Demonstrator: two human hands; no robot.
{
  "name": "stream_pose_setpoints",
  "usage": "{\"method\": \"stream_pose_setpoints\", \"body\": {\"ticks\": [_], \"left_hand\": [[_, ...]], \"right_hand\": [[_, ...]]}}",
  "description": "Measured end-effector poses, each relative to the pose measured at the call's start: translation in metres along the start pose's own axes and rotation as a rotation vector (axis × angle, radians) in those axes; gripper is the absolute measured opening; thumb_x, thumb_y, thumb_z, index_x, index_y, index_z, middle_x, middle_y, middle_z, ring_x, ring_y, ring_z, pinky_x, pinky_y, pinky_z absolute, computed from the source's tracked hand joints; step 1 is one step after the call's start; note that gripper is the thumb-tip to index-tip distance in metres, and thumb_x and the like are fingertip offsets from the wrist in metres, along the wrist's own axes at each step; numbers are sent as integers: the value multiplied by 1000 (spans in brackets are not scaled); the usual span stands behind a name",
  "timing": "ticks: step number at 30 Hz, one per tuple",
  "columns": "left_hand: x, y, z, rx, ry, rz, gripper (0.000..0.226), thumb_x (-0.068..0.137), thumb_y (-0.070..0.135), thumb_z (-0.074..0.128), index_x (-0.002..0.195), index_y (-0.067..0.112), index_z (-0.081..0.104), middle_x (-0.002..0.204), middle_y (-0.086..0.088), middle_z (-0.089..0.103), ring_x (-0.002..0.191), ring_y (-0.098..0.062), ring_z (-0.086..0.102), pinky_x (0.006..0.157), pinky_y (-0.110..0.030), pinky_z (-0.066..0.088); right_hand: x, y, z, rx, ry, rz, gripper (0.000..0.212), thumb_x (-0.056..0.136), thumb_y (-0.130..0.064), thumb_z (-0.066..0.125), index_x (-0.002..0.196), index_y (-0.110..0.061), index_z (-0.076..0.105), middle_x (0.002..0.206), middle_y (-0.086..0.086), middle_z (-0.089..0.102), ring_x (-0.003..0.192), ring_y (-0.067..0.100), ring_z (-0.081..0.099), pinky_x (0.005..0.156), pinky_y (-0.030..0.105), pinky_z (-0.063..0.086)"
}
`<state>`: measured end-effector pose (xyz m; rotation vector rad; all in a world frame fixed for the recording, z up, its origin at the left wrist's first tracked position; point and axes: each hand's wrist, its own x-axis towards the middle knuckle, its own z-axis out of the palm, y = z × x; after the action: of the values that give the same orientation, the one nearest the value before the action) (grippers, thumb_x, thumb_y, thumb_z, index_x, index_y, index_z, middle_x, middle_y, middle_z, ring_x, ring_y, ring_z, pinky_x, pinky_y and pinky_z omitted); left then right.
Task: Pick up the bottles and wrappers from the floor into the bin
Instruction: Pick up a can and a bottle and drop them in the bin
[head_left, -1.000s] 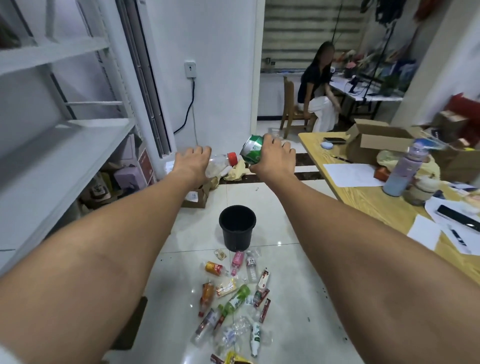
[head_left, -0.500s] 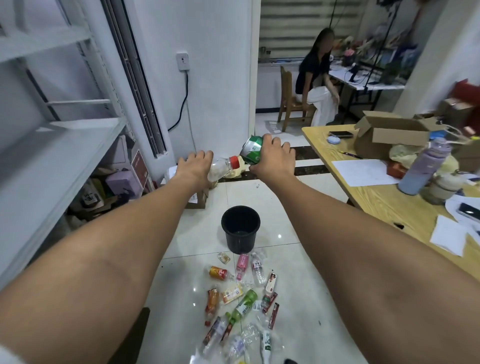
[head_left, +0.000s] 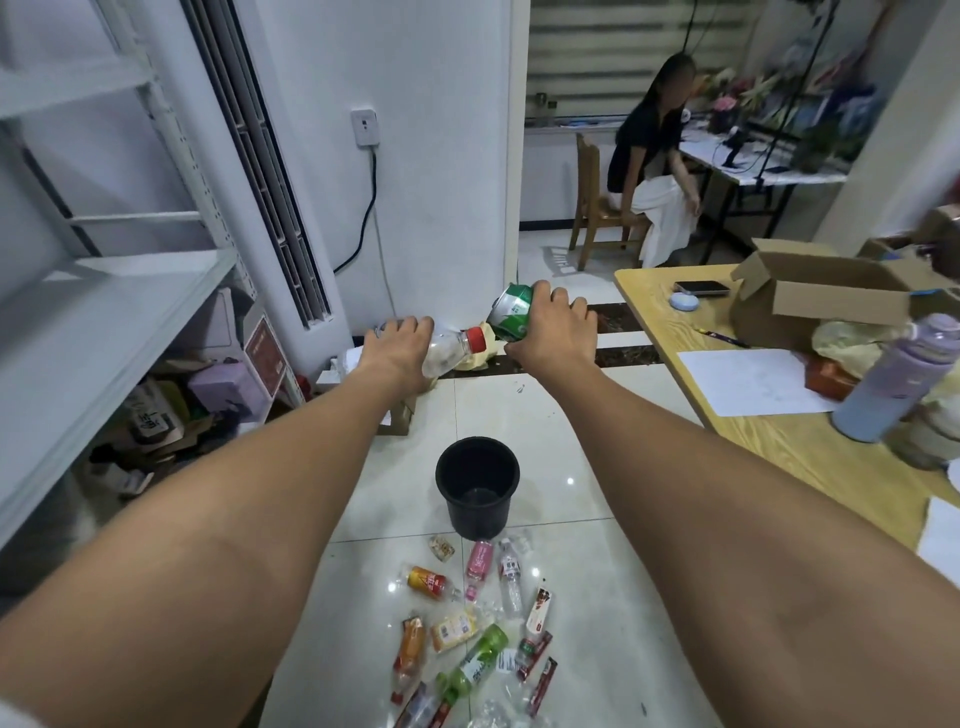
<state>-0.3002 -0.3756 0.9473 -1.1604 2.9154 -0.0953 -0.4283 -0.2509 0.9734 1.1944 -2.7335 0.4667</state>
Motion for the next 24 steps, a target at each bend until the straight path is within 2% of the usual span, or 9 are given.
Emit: {"method": "stream_pose_setpoints", "body": {"ticks": [14, 19, 24], "left_hand": [[137, 53, 29, 2, -2, -70, 68, 81, 25, 67, 137, 13, 30, 139, -10, 40, 129, -31, 38, 104, -48, 33], [179, 47, 73, 33, -28, -59, 67, 84, 24, 63, 139, 12, 27, 141, -11, 38, 130, -31, 37, 104, -45, 33], [217, 23, 156, 25, -44, -50, 68, 84, 25, 64, 139, 15, 27, 142, -8, 36, 133, -28, 35, 107, -46, 30]], "right_hand": [[140, 54, 38, -29, -44, -84, 70, 81, -38, 72, 135, -13, 35, 132, 11, 47, 122, 31, 43, 99, 38, 35], [170, 54, 96, -10, -64, -73, 73, 81, -42, 71, 137, -13, 34, 134, 10, 46, 123, 31, 43, 101, 37, 35], [194, 54, 186, 14, -70, -21, 74, 81, -45, 71, 136, -12, 34, 136, 11, 45, 124, 32, 43, 101, 38, 34]]}}
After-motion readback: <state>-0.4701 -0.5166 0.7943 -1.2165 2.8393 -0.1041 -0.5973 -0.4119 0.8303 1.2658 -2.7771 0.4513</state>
